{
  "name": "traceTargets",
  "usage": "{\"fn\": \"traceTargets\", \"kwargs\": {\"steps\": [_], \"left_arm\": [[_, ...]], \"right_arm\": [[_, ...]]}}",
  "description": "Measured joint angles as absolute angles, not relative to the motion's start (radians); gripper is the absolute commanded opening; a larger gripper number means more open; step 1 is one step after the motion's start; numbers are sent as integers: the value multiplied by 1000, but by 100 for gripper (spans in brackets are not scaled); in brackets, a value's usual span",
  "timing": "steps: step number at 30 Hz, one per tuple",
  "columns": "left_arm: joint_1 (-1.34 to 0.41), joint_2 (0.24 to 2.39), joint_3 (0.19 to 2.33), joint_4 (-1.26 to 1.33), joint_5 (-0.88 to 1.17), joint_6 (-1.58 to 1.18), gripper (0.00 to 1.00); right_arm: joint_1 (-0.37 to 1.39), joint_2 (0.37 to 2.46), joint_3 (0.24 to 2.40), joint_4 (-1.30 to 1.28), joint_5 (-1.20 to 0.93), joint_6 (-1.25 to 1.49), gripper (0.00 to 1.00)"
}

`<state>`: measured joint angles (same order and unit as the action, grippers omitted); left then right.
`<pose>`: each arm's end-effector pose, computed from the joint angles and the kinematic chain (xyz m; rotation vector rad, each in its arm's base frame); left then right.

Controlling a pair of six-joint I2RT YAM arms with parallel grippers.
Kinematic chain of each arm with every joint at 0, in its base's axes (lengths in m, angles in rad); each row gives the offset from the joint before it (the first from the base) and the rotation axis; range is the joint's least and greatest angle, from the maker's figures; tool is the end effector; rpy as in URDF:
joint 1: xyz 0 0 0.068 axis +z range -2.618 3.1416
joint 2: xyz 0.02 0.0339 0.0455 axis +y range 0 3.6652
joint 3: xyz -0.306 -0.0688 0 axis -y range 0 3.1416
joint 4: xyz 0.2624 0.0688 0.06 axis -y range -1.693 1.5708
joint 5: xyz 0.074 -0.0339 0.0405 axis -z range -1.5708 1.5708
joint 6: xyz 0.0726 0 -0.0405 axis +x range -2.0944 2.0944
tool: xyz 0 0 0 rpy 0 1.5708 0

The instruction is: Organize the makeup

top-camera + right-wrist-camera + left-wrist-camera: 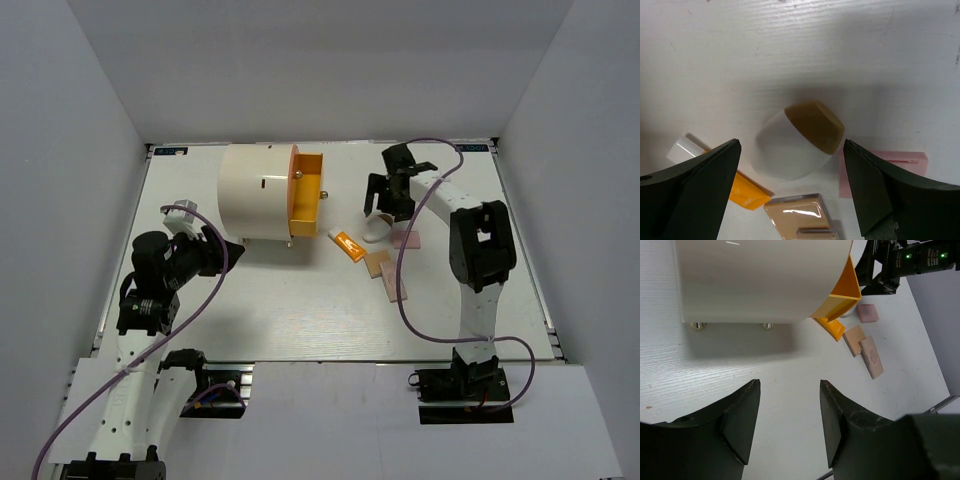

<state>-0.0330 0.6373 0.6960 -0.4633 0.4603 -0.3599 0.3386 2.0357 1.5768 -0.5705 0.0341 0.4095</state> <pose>0.1592 -0.0375 0.3161 -0.0202 1.9987 -0.7083 0.4673 0.1619 0.1990 0.1051 2.6145 0.2238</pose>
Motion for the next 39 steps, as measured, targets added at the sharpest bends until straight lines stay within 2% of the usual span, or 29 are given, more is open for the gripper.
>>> {"fn": "traceTargets", "kwargs": {"steps": [9,26,34,39], "left_arm": [[-33,644,696,-464,456,-360,61],[-33,643,696,-464,447,-360,61],[-33,641,696,-467,440,-360,61],[-33,641,696,-467,434,-360,61]], "right_arm": [[393,2123,1655,-632,151,458,89],[418,2128,1621,-641,154,492,89],[429,2142,1637,-647,155,485,80],[429,2155,1654,-649,164,452,68]]}}
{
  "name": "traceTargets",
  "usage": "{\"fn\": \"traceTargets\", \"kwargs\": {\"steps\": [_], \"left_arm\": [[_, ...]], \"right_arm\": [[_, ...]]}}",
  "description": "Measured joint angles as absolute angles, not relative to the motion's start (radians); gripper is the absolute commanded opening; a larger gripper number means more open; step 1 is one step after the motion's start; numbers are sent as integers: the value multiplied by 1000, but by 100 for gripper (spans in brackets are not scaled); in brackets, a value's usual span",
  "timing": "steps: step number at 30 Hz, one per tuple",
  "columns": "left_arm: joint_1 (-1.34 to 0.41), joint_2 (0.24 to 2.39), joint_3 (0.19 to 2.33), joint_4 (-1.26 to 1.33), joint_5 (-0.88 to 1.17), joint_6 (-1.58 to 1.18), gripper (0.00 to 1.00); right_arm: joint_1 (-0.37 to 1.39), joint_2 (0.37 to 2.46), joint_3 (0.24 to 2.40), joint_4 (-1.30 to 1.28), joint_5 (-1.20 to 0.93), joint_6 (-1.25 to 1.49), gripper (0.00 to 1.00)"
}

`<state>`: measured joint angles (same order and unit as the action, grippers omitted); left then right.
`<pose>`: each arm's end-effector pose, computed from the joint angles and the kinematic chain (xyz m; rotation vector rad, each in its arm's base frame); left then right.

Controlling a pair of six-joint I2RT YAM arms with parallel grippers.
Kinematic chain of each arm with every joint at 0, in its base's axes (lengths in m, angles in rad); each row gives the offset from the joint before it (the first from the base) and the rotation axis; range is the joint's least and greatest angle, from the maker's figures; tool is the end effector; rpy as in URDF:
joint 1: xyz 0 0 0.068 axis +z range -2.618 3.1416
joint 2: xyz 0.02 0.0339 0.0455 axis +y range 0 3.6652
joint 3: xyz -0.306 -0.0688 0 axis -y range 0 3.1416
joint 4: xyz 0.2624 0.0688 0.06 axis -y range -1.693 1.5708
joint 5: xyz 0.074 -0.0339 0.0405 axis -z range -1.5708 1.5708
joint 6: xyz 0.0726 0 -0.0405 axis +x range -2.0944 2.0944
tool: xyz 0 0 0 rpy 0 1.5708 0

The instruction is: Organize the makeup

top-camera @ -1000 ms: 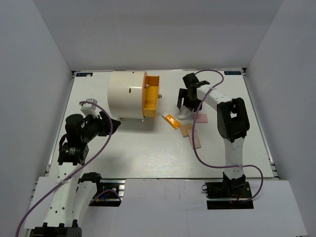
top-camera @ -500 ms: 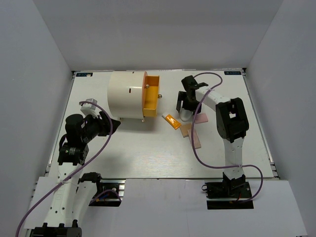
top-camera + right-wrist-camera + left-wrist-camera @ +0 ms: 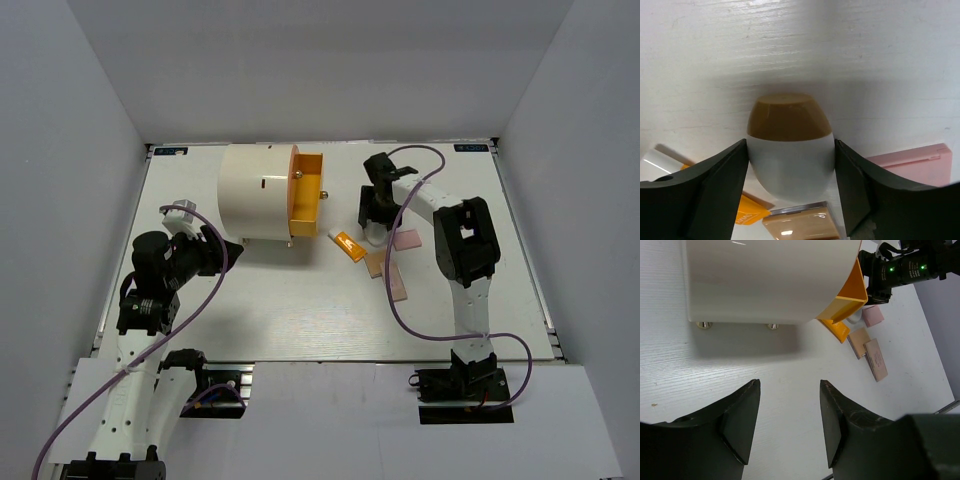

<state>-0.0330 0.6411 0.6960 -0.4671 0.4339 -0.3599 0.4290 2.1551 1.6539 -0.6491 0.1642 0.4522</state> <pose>0.1605 -0.0358 0.3148 -0.0406 2.0059 -0.6828 0.4662 0.2002 0.1623 0.0785 2.6917 0.0447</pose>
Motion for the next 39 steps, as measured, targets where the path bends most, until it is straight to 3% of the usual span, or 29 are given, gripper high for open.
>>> {"fn": "traceTargets", "kwargs": {"steps": [7,16,26,32,39], "left_arm": [[-33,641,696,-467,434,-360,61],[-33,641,696,-468,433,-360,61],[-33,651,696,-469,433,-360,61],[-33,654,696,-469,433,-360,61],[-33,691,696,-466,439,-360,61]], "right_arm": [[428,2148,1632,-596,150,344,26],[425,2096,1549,-501,56,136,2],[398,1900,1540,-489,-337,-162,0],[382,1769,1544,-407,-549,-243,0],[399,1759,1550,-216,-801,-250,0]]}}
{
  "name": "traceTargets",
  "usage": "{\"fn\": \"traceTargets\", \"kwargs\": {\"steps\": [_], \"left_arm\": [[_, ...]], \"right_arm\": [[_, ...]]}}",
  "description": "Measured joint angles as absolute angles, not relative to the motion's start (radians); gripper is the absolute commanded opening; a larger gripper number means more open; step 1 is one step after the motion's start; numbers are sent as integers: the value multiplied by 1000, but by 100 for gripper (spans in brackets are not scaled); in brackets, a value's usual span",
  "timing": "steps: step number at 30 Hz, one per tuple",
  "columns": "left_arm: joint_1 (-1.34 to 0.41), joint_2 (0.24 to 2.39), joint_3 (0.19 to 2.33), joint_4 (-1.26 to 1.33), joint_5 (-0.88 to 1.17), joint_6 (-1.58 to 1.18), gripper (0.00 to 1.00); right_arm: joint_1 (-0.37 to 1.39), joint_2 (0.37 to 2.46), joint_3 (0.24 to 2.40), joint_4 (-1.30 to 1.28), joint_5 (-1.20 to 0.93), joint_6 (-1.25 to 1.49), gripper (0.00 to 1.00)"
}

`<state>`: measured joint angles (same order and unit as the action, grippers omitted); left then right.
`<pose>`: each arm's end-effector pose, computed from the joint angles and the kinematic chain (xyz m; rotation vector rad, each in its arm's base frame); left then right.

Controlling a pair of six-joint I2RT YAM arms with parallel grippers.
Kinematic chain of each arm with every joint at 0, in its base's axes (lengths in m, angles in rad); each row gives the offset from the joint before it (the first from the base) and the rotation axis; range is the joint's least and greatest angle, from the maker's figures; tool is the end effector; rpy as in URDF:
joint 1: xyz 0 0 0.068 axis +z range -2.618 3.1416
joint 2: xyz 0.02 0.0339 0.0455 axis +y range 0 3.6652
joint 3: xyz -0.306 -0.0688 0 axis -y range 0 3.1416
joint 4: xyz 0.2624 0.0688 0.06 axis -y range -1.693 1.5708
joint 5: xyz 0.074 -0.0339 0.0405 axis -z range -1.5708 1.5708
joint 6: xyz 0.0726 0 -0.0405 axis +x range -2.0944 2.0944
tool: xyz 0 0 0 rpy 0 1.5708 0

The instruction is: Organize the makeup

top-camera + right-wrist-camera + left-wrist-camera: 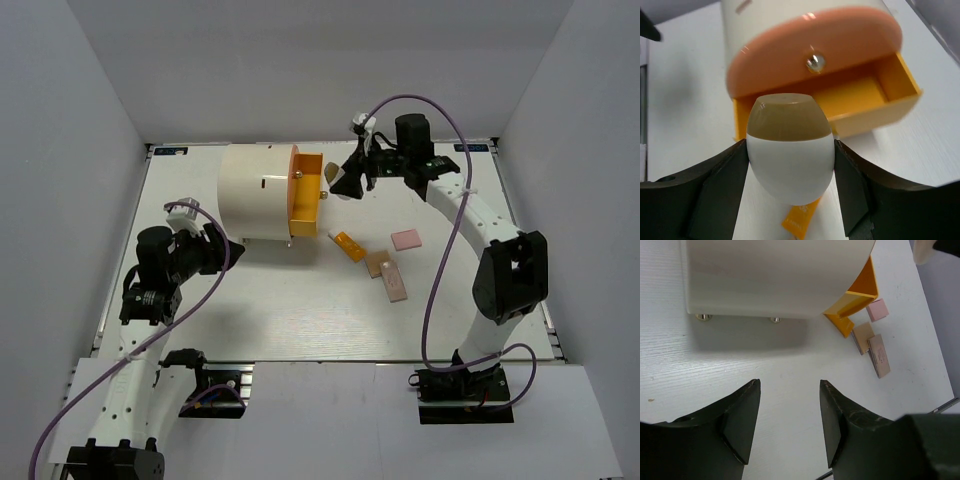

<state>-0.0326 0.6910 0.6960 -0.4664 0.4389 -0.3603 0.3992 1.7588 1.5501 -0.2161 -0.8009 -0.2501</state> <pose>0.1703 -0.0364 0.3076 -0.0545 2.0535 -0.6912 0.4034 0.2267 0.3671 -1.0940 1.6295 0.8902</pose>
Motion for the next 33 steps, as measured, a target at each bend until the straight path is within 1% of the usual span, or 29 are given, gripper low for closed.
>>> {"fn": "traceTargets", "kwargs": {"steps": [7,11,14,19,22,23,27,28,32,33], "left_arm": [[-31,703,696,-467,441,-366,61],[-31,702,696,-467,441,-367,61],[-30,701,696,-467,441,-368,61],[-30,697,696,-468,440,-368,61],[-30,694,696,-472,439,-368,61],[-30,693,696,-474,437,-368,61],[-30,686,696,-486,435,-367,61],[-30,685,696,-488,435,-368,61],[-30,684,696,-490,435,-368,61],[-30,683,696,-491,435,-368,61]], "right_arm": [[447,1854,1676,-40,-945,-205,0],[474,1887,1687,49,-996,-164,0],[490,1914,1685,125,-1020,-125,8],[505,1939,1617,280,-1045,-29,15],[506,1953,1579,342,-1050,17,23],[506,1953,1560,364,-1051,28,30],[506,1953,1488,426,-1053,65,46],[506,1953,1476,430,-1052,71,53],[506,1953,1460,442,-1051,81,58],[506,1953,1460,448,-1051,84,62]]}}
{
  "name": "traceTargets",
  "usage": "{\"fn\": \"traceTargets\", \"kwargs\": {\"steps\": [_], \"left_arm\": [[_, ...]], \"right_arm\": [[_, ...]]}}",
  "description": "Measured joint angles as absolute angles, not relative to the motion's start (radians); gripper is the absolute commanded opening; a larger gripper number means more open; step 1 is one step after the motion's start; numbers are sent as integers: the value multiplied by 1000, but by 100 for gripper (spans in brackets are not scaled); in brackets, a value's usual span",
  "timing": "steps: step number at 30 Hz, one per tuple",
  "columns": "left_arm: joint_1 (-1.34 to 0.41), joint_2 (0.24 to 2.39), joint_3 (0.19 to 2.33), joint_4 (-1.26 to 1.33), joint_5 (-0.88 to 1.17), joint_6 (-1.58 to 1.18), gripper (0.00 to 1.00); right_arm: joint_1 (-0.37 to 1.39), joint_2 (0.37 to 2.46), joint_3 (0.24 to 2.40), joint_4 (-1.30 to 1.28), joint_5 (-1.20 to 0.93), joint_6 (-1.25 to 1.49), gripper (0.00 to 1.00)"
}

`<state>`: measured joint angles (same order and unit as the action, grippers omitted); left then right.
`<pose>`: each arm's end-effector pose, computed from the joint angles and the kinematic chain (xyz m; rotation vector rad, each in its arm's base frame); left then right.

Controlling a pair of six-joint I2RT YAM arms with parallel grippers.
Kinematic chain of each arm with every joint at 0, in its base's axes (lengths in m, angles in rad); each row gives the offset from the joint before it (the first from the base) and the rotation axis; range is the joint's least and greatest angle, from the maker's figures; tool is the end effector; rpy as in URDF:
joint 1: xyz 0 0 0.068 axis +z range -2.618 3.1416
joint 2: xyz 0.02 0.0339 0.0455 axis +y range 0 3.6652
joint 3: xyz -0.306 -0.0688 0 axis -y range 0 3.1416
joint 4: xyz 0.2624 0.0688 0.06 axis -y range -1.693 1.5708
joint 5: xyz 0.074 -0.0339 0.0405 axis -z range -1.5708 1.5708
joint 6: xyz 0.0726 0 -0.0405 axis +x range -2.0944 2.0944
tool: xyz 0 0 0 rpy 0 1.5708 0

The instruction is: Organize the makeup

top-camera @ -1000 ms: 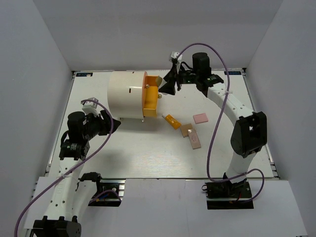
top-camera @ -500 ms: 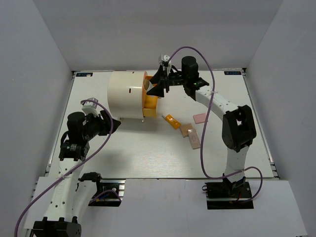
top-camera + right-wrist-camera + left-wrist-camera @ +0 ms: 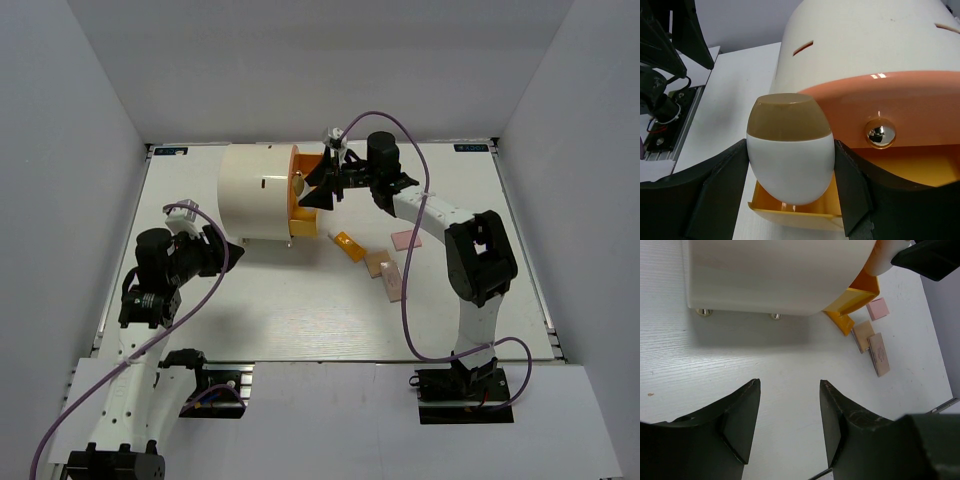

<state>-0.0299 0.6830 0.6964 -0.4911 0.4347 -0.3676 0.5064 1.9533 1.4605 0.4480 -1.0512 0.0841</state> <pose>0.1674 -0.0356 0.3058 -0.0731 2.0695 -0.6909 0.4099 0.2994 0.3212 -1.1538 1.3221 1.2785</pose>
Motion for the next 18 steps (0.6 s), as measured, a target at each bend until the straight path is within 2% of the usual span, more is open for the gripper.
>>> {"fn": "traceTargets", "kwargs": {"steps": [4,12,18], "left_arm": [[-30,678,696,-495,435,-368,61],[-30,662,696,-502,435,-368,61],[-30,651,701,-521,434,-367,61]], "right_arm": [[507,1953,1460,460,-1051,94,75],[507,1947,1460,462,-1050,97,82],[506,1915,1460,435,-1040,76,83]]}}
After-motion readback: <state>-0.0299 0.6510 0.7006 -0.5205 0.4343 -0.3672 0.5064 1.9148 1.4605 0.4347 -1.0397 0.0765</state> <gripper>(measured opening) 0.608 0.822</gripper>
